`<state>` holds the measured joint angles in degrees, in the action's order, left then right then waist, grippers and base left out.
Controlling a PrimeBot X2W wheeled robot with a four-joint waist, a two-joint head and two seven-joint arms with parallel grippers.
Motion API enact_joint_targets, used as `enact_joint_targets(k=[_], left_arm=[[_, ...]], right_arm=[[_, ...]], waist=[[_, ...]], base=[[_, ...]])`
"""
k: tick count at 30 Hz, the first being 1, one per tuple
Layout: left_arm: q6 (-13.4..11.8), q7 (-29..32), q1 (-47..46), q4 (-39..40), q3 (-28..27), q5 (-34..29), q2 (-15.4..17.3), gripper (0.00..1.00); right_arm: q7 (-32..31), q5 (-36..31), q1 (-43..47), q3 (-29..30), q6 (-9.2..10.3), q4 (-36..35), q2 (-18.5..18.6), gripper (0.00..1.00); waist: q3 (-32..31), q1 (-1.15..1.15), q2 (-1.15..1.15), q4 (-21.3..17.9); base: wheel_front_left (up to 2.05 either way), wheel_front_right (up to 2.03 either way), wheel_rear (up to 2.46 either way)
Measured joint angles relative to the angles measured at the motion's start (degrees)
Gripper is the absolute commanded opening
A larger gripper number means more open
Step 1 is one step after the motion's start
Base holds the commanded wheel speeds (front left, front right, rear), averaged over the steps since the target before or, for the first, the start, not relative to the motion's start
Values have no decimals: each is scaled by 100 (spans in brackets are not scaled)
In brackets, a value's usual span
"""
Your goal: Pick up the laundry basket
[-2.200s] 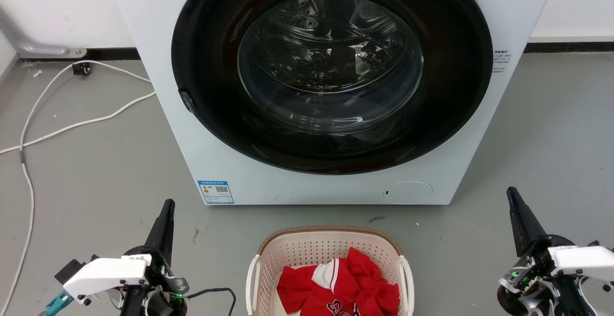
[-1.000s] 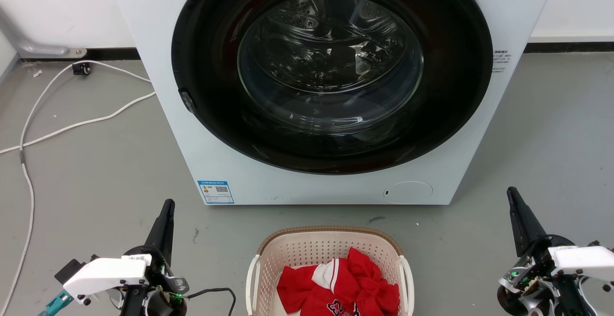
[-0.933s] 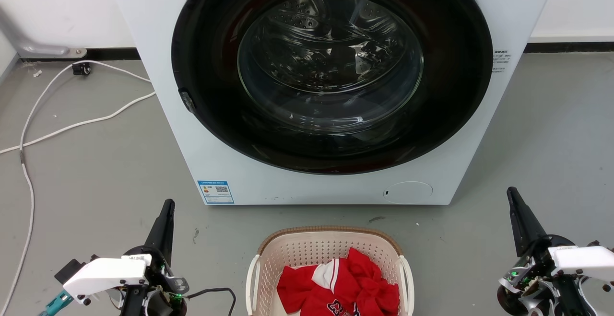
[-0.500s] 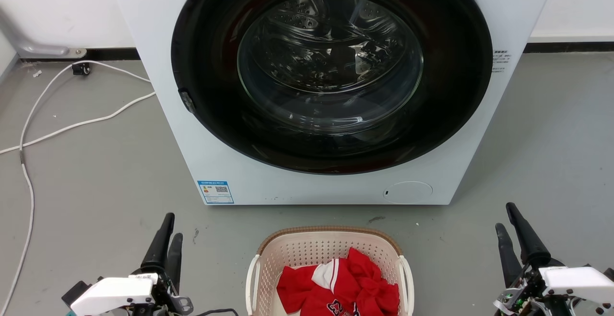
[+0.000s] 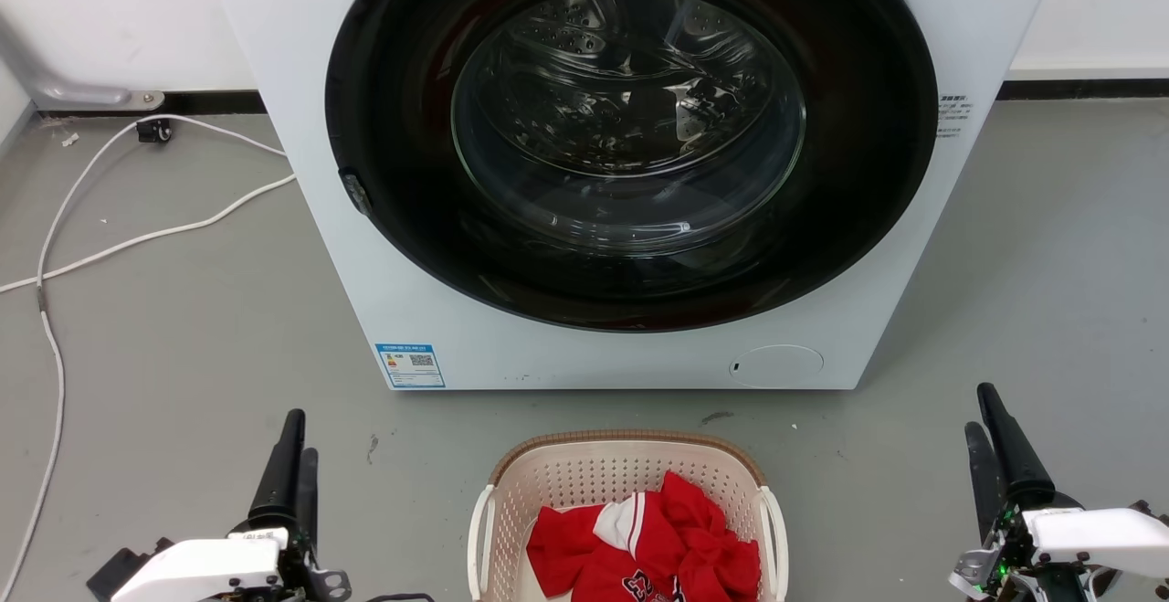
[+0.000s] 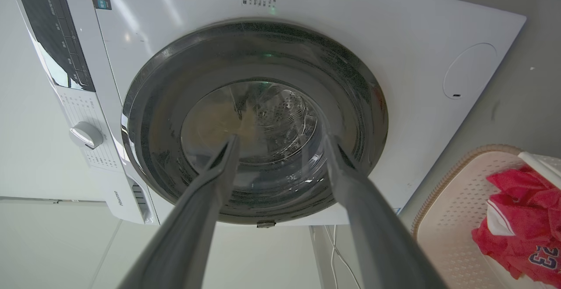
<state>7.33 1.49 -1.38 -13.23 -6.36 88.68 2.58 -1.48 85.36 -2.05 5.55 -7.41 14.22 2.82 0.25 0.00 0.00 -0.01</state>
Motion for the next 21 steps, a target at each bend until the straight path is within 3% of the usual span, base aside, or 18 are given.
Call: enact_joint_targets(k=[12, 14, 21], left_arm=[[0, -277, 49, 68, -523, -735, 2, 100], [0, -363, 47, 143, -634, -1226, 2, 100], [-198, -501, 46, 535, -760, -2034, 3, 100]], right_arm=[[274, -1834, -2, 257, 0, -243, -1, 100], [355, -2525, -3, 277, 0, -513, -2, 100], [494, -3741, -4, 247, 0, -1021, -1, 100]], waist=[[12, 0, 0, 11], [25, 0, 0, 13], [44, 0, 0, 12]], base=[[0, 0, 0], [0, 0, 0], [0, 0, 0]])
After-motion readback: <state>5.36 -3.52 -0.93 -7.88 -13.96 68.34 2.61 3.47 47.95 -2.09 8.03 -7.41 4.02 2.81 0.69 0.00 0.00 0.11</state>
